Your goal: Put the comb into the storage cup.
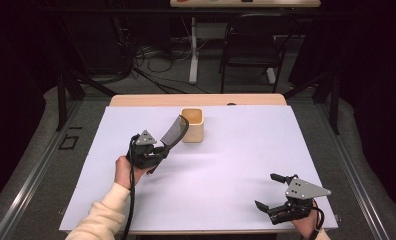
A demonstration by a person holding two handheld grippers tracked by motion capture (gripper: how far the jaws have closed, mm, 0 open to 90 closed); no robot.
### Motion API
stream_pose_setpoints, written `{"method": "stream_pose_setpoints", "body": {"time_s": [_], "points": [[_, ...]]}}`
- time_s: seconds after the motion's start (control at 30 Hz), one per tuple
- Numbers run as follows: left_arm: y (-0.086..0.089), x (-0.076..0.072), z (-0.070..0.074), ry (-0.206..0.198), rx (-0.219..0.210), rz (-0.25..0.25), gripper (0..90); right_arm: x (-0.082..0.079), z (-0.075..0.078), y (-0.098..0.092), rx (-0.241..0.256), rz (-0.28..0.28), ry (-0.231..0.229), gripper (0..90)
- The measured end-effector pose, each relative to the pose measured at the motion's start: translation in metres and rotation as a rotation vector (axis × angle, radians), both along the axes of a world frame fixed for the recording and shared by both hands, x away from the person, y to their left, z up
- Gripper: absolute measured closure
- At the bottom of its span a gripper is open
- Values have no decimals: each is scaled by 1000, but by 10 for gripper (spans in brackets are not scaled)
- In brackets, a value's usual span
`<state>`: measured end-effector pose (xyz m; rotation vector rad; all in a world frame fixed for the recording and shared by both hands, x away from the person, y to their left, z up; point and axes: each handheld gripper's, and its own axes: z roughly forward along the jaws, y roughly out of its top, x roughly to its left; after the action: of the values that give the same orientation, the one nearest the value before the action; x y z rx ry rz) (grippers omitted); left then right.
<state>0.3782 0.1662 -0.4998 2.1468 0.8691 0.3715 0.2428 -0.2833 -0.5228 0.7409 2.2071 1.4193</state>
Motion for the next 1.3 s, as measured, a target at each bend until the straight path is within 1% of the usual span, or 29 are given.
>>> {"method": "stream_pose_setpoints", "body": {"time_s": [0.13,0.5,0.73,0.9,1.03,1.17,1.3], "points": [[2,0,2,-22,-13,9,719,0,0,0,0,0,1,8],[3,1,3,-49,-51,30,719,1,0,0,-1,2,1,8],[3,1,5,-91,-77,48,720,1,-1,0,0,2,0,8],[2,2,6,-99,-90,54,720,1,-1,0,1,2,2,8],[1,2,7,-125,-104,69,720,1,-1,0,0,0,5,8],[1,3,8,-136,-111,74,720,1,-1,0,0,1,7,8],[1,4,9,-138,-119,80,720,1,-1,0,-2,-1,7,8]]}}
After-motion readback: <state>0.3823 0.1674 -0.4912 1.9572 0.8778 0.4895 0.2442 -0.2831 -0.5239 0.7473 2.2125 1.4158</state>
